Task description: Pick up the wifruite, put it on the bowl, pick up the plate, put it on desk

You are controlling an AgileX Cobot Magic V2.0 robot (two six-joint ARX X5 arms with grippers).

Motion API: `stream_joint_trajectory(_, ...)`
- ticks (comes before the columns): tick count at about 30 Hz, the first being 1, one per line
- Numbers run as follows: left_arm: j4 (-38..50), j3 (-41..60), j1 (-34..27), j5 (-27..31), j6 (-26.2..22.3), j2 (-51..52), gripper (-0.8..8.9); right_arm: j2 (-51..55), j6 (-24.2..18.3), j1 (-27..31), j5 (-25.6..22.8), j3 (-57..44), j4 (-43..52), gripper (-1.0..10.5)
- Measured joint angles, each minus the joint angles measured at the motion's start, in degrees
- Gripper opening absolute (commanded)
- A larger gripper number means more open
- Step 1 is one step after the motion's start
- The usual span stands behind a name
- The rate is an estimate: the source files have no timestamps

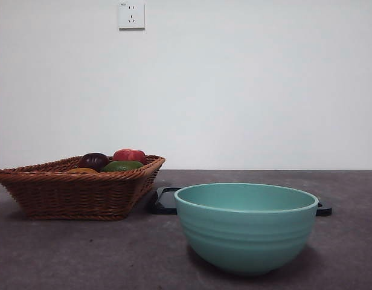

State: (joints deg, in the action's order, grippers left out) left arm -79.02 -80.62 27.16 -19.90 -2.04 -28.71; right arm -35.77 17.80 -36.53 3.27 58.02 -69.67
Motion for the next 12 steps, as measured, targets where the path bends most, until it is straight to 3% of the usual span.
stream_joint_trajectory(4, 0.02, 0.0, 0.0, 0.02, 0.0, 0.0, 6.25, 12.22, 0.02, 0.0, 3.23, 0.02, -3.67, 6.0)
stream_joint_trajectory(9, 0.02, 0.0, 0.0, 0.0, 0.0, 0.0, 6.25, 21.79, 0.02, 0.0, 8.22, 0.02, -4.96, 6.0)
stream_joint_trajectory(12, 0.02, 0.0, 0.0, 0.02, 0.0, 0.0, 6.26, 25.55, 0.13, 0.0, 8.79, 0.02, -4.96, 6.0)
